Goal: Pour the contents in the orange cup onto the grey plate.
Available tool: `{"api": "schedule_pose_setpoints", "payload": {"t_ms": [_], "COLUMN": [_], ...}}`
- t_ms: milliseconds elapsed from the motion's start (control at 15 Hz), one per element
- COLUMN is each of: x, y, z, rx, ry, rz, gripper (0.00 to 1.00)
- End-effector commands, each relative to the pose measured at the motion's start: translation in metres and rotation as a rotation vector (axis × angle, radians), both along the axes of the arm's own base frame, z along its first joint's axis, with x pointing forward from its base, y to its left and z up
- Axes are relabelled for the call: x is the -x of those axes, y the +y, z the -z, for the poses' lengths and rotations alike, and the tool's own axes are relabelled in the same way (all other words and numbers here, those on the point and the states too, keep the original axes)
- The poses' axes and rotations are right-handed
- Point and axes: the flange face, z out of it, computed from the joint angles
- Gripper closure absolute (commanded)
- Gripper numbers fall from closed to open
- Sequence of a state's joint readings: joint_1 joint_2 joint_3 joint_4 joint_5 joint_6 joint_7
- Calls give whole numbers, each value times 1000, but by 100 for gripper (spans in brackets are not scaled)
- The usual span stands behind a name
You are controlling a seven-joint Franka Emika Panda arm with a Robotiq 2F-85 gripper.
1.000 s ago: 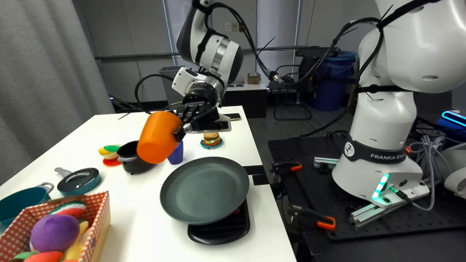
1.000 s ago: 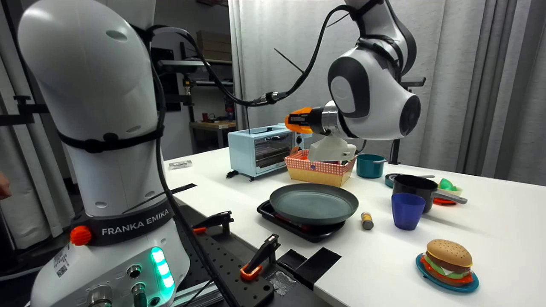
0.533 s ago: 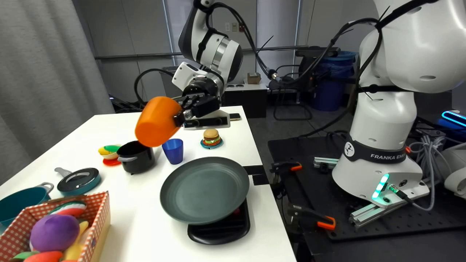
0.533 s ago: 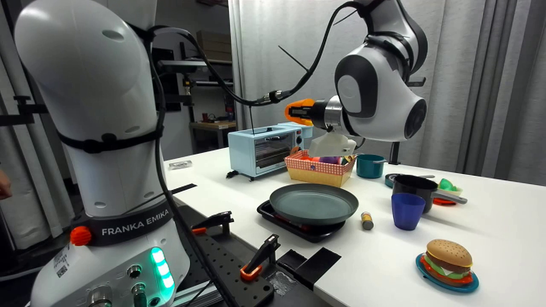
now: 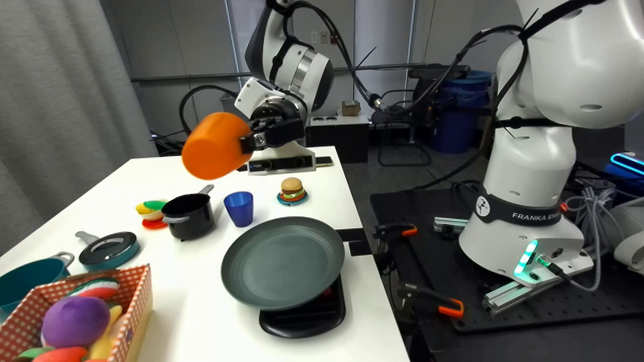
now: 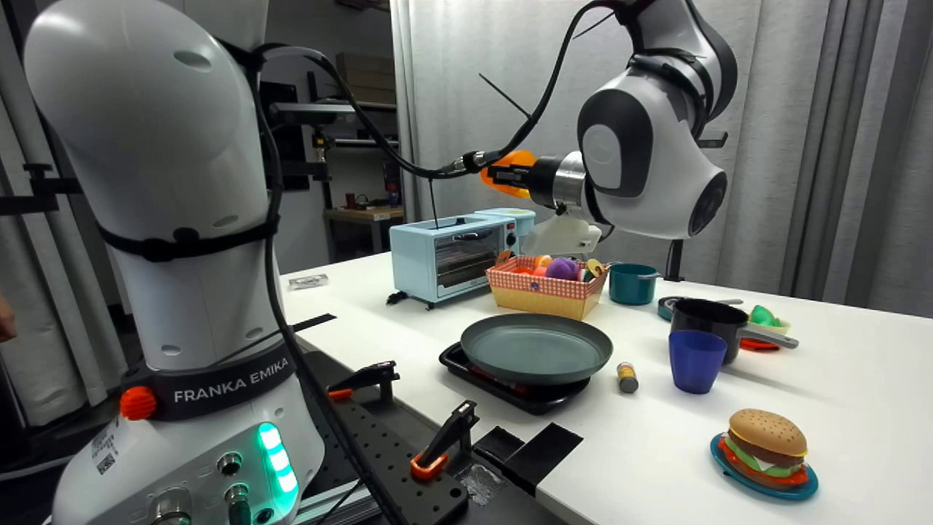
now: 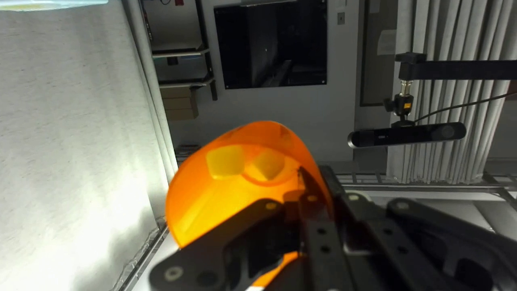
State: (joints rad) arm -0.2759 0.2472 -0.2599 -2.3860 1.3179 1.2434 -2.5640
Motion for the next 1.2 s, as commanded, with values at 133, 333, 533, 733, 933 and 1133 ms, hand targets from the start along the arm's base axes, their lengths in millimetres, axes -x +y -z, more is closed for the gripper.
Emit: {"api": "schedule_pose_setpoints", "payload": {"t_ms": [133,333,533,733,933,1133], "x": [-1,1,-3,-7,-11,-17], "y": [-12,-18,-21,-18,-16,-14], "z": [-16,-22,-24,-27,-29,-32], "rx": [-87,-144,-167,-159,-143,-140], "ry": [-36,-73,-64,-55,-32,-15], "rz": [-21,-9,-15,-26,-36,-51], "gripper": [99,99,99,99,99,99]}}
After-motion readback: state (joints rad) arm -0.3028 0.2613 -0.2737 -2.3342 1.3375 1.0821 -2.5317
